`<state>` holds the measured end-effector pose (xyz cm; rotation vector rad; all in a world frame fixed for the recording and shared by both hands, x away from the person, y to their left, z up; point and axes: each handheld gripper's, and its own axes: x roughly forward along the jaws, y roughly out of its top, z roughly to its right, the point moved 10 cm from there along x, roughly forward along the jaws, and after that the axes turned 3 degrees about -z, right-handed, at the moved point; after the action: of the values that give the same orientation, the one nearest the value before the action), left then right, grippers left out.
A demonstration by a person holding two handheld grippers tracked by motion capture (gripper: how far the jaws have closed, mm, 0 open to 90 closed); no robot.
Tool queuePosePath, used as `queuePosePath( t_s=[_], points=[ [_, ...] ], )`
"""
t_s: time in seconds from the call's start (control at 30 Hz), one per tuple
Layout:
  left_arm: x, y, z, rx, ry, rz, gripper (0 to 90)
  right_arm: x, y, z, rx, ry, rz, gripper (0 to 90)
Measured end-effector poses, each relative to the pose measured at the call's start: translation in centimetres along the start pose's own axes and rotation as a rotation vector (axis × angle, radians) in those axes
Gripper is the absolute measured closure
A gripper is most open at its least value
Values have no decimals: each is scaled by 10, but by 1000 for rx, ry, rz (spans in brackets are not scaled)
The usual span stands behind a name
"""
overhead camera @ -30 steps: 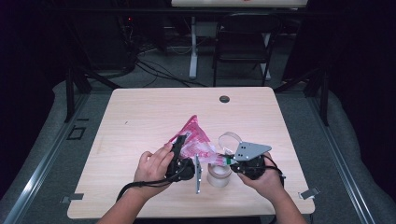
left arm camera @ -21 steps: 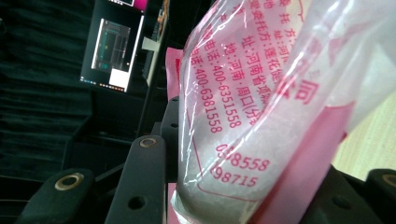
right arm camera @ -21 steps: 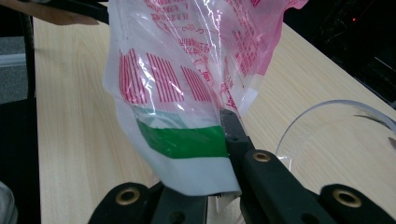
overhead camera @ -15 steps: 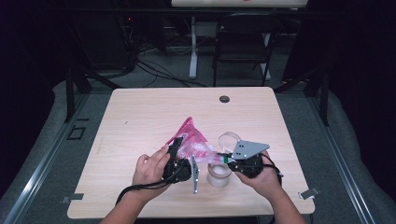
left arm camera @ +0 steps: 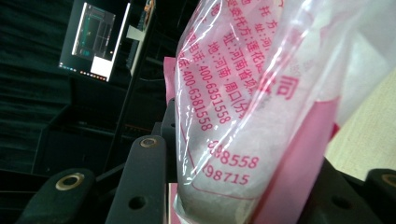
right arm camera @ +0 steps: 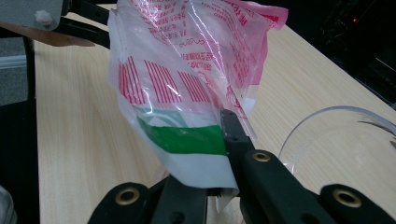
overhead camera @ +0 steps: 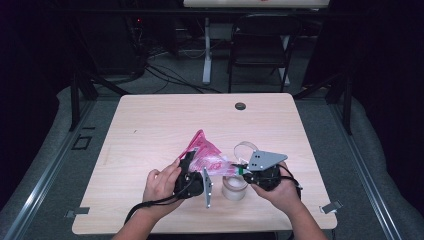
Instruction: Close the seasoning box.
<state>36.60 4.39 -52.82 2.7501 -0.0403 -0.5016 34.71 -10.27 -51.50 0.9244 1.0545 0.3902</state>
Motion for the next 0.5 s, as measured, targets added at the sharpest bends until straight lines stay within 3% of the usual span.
queuePosePath(
  t_s=[0.5],
  points=[
    [2,-3,5,-32,-27,-2,669,1,1,-1,-1,2,0,900]
  ],
)
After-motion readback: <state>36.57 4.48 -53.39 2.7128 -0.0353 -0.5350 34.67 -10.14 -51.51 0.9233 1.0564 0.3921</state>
